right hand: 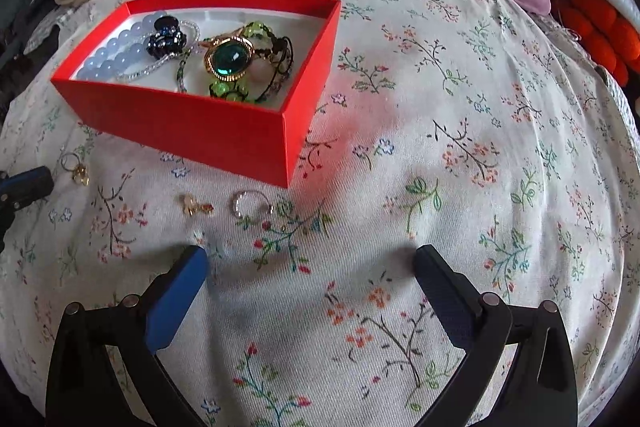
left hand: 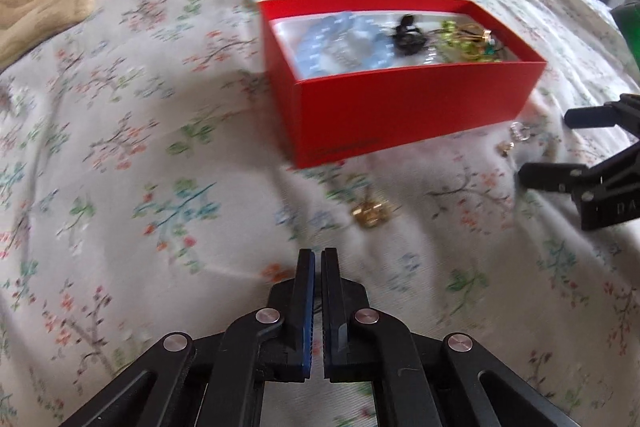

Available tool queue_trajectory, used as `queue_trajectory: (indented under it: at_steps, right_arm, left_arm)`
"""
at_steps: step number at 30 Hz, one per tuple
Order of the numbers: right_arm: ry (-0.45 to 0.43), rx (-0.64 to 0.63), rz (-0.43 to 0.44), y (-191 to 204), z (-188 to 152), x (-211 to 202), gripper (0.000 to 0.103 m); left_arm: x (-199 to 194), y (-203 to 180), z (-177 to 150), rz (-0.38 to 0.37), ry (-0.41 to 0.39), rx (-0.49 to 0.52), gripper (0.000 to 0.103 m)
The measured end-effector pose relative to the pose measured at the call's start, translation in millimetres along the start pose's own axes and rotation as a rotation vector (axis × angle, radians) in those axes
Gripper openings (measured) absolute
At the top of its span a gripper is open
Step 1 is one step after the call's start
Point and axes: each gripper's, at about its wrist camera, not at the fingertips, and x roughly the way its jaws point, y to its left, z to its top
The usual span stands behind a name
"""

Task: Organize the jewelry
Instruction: 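Grasp the gold earring with the left tool while the right tool grasps the silver ring, then lift the gold earring with the left tool while the right tool lifts the silver ring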

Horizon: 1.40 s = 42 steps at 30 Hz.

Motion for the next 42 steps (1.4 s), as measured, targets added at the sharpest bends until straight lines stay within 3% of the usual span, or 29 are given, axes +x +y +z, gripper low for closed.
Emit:
queue_trajectory:
  at_steps: [5,7,11,15,25,30,37,42]
  right_arm:
    - [-0.021,-0.010,-0.004,4,7,4,0.102]
    - [-0.036,-0.014,-0.001,6,8,4,0.098]
    - [-0.078,-0.051,0.010,13,10,2,0.083]
    - [-0.105,-0.077,0.057,18,13,0,0.060]
    - [-0.118,-0.102,0.103,20,11,-5,0.040]
    - [-0.111,-0.083,0.127,11,8,-10,0.021]
    - [-0.106,-0.126,0.135,12,-2,-18,0.022]
    - [-0.107,-0.140,0.146,12,-3,-17,0.029]
  left_arm:
    - [0,5,-2,-0.018,0.002,-0.017,0.000]
    - [1,2,-2,-0.017,0.008,-0.001,0.006]
    - [2,-1,0,-0.030,0.008,-0.001,0.017]
    - [2,-1,2,-0.038,0.010,-0.005,0.018]
    - [2,-4,1,-0.048,0.003,0.003,0.019]
    - [3,-10,4,-0.060,-0.002,0.017,0.019]
    - [6,-18,7,-0.065,-0.010,0.028,0.025]
    - [8,-22,9,-0.069,-0.019,0.037,0.027]
